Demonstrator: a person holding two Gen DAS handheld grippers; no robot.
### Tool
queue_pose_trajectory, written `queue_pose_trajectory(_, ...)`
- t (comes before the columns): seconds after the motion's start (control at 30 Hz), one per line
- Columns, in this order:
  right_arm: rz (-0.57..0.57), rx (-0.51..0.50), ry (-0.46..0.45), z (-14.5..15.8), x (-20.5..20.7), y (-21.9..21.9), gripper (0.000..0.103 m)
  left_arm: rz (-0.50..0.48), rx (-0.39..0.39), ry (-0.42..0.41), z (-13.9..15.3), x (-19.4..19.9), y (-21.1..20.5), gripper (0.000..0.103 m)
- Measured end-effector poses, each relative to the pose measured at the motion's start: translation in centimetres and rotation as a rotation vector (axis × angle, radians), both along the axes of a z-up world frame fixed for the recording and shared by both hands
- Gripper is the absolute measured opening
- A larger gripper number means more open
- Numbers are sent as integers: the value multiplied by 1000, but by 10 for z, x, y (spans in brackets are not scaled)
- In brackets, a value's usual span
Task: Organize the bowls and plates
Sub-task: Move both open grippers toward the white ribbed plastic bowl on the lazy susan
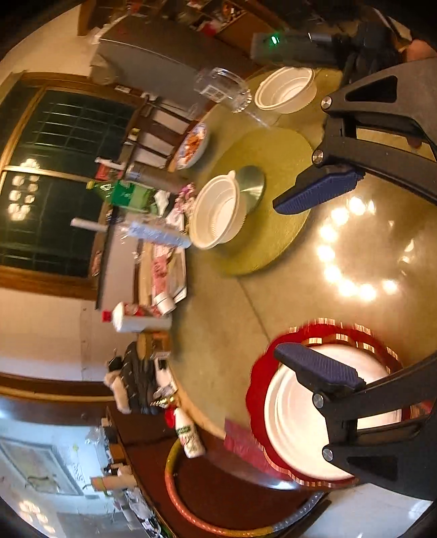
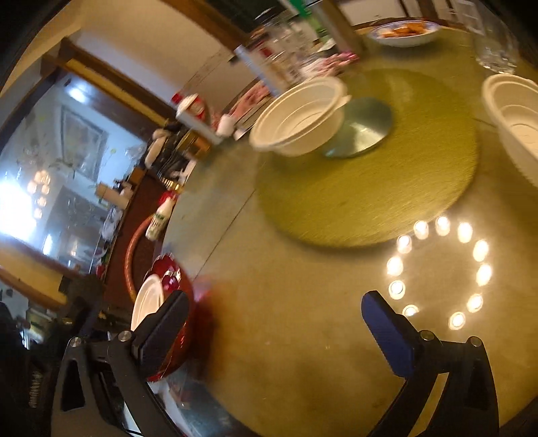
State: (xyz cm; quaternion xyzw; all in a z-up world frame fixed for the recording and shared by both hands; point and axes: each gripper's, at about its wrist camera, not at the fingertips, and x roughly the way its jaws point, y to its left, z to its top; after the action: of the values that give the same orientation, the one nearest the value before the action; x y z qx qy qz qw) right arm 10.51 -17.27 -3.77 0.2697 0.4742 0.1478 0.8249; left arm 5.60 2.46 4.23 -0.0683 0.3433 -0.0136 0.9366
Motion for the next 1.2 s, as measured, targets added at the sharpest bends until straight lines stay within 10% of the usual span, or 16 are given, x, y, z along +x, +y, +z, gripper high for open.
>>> queue_pose_trajectory(0.47, -64, 5, -1, -4, 25, -39, 103, -2, 20, 133, -50, 63, -23, 79)
queue_pose_trajectory(1.2, -140, -159, -4, 31, 133, -53, 97, 53, 53, 159, -45, 144, -45, 79)
